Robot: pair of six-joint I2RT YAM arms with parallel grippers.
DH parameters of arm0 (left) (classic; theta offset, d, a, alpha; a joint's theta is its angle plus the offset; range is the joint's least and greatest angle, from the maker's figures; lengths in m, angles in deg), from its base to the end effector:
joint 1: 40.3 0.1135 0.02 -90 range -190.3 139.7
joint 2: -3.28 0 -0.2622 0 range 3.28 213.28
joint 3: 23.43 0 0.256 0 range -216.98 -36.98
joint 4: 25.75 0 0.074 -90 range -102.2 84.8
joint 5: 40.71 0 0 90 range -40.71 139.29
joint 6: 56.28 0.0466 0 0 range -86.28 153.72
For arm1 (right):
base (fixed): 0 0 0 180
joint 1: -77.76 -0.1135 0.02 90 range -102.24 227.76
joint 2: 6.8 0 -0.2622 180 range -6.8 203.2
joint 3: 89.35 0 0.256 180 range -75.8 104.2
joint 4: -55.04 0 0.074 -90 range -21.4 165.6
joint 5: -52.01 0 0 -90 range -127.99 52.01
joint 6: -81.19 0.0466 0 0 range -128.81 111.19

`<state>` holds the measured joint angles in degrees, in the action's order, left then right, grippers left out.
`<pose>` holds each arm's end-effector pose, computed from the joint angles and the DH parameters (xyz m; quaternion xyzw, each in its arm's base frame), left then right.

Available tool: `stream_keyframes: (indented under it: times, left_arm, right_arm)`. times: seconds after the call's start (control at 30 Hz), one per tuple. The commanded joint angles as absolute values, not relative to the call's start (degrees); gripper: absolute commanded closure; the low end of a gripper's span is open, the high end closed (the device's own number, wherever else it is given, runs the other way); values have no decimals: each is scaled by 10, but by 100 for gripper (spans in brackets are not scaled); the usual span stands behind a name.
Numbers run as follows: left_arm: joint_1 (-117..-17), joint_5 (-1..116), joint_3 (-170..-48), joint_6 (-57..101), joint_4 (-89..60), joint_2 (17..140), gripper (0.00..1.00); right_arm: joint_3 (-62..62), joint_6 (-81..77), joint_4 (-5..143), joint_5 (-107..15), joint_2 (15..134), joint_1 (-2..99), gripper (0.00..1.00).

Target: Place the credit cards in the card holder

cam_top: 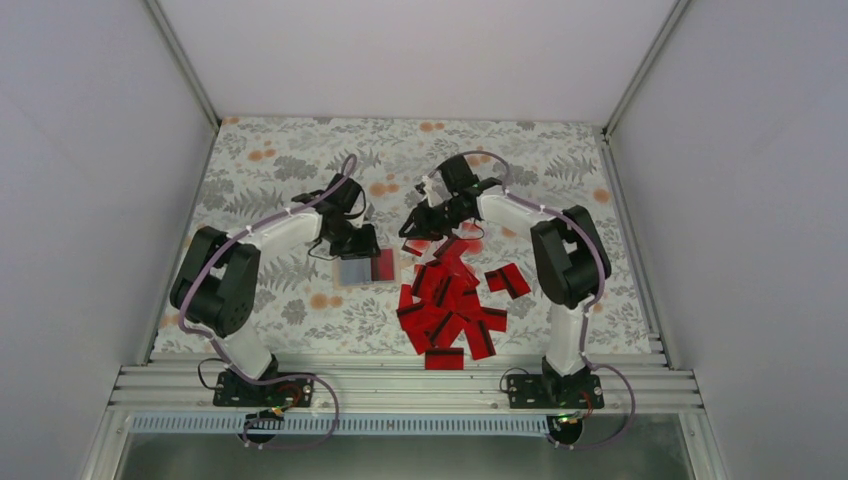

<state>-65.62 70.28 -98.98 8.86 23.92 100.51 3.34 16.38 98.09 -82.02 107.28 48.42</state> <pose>0.2898 -0.1556 0.1677 0.0334 0.9702 -0.2303 0.0681 0.3430 0.2300 0.1625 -0.1156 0.9005 0.4189 0.0148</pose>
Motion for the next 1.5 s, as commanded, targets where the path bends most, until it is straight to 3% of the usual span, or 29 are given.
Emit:
stream_keyframes:
  times: [0.0,0.27,0.43,1.47]
  left_arm:
    - [-660,702,-974,98,233,999,69]
    - [-660,707,-956,117,217,1018,90]
    - [-660,705,-942,129,208,1026,97]
    - [-660,701,-905,146,175,1054,98]
  right_arm:
    - [16,198,955,-863,1046,465,71]
    - [4,230,936,-852,1091,422,68]
    - [1,238,943,-828,1118,414,68]
    - [7,237,934,-844,1135,407,69]
